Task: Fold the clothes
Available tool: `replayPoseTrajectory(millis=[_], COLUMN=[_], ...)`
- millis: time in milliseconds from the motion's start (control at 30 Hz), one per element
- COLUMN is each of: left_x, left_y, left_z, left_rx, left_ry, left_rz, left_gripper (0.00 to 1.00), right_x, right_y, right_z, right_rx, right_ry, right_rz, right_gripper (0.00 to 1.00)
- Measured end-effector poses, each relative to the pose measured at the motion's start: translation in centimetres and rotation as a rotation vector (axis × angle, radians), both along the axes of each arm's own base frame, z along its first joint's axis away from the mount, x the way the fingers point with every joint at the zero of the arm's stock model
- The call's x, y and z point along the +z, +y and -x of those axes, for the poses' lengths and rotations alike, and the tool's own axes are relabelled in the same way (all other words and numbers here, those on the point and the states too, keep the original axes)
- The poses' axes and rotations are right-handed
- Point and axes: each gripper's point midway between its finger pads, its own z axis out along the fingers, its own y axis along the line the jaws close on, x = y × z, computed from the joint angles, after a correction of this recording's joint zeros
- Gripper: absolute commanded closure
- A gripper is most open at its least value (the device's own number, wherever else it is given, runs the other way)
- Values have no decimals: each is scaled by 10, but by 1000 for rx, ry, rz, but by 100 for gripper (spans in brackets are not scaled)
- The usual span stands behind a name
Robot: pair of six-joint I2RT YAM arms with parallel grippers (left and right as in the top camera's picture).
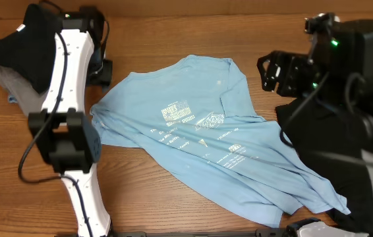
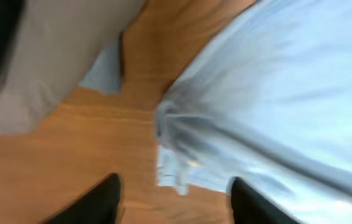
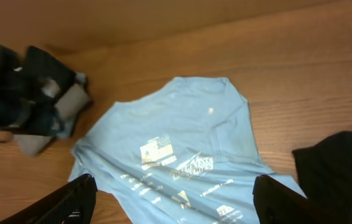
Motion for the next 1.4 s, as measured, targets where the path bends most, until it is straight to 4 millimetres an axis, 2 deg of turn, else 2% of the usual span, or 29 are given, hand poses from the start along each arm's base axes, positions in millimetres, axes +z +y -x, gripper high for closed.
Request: replayPoseTrajectory(millis=[67,167,233,300,367,400,567,700,833,1033,1133,1200,1267,1300,1333,1400], left_x=[25,54,61,58,45,34,-31,-77,-102,-122,-134,-137,-137,-137,-137,-137], left_y=[-21,-61,-89,-115,-145,-161,-225,-254,-261,-242,-231,-227,-224,-223,-221,-215], left_z=[-8,-17,-25,-32,-39,-43,-63,-75,-89,-103,-102,-102,-103,-104,-105,-108], left_rx=[-60,-191,-293,-385,-480,-530,-693,-758,-783,-752,-730,-710,-699,-690,-682,-659], left_ry=[-96,-208,-259,-274,-277,-270,-250,-246,-275,-277,-243,-235,-232,-232,-233,-237], left_rz=[88,231,301,349,392,414,448,408,341,245,226,234,240,240,238,228], left_gripper=[29,36,40,40,38,34,28,25,23,21,27,39,67,84,96,96], right_x=[-20,-56,-75,-87,-90,-89,-81,-80,-81,-80,-78,-77,-77,-76,-76,-75], right_y=[3,9,13,17,18,19,19,21,23,24,25,26,26,26,26,27], right_z=[-11,-30,-39,-44,-45,-44,-35,-29,-26,-27,-29,-31,-31,-31,-31,-33], right_rx=[-5,-13,-12,-10,-8,-7,2,13,22,25,28,29,29,29,29,30], right_ry=[65,169,222,258,266,264,261,273,287,282,273,264,261,260,260,253], right_rz=[15,37,44,41,34,31,13,2,-8,-15,-21,-24,-25,-26,-26,-27], right_gripper=[21,22,22,21,20,19,18,18,18,18,18,18,18,18,18,18])
